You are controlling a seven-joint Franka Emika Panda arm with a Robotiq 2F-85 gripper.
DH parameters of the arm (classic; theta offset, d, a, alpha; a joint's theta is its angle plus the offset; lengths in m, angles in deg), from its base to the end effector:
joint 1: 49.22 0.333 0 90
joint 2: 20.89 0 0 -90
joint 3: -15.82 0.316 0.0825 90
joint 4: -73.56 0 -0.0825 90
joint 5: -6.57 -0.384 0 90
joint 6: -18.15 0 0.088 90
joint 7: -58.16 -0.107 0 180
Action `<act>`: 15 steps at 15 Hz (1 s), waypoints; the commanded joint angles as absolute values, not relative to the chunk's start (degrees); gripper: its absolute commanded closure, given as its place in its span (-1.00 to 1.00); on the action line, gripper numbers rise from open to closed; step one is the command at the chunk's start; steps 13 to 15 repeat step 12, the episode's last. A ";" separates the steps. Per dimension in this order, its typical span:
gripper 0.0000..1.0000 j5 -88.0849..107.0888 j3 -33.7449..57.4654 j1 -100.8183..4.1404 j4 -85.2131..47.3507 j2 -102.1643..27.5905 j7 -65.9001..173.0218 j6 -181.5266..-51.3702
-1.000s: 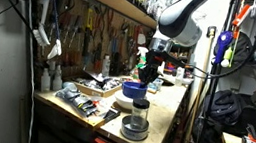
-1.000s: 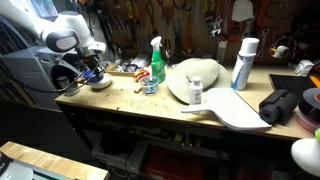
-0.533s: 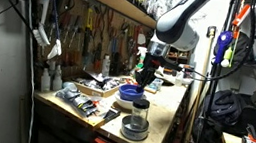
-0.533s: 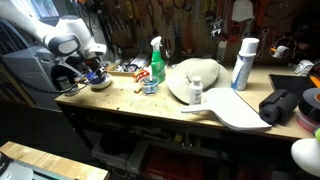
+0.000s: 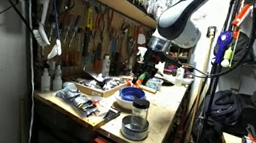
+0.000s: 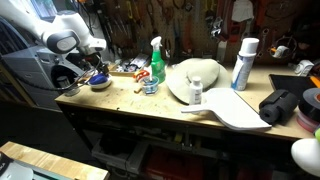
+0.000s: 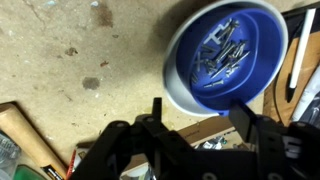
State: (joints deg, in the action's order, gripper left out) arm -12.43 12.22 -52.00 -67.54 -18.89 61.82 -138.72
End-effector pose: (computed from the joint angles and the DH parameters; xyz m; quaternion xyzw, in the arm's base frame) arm 0.4956 -0.0681 0.3390 -0.9708 0.1632 -0.1593 0.0749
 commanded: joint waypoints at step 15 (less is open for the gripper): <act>-1.00 -12.66 7.75 -56.29 -67.51 -19.66 61.27 -132.20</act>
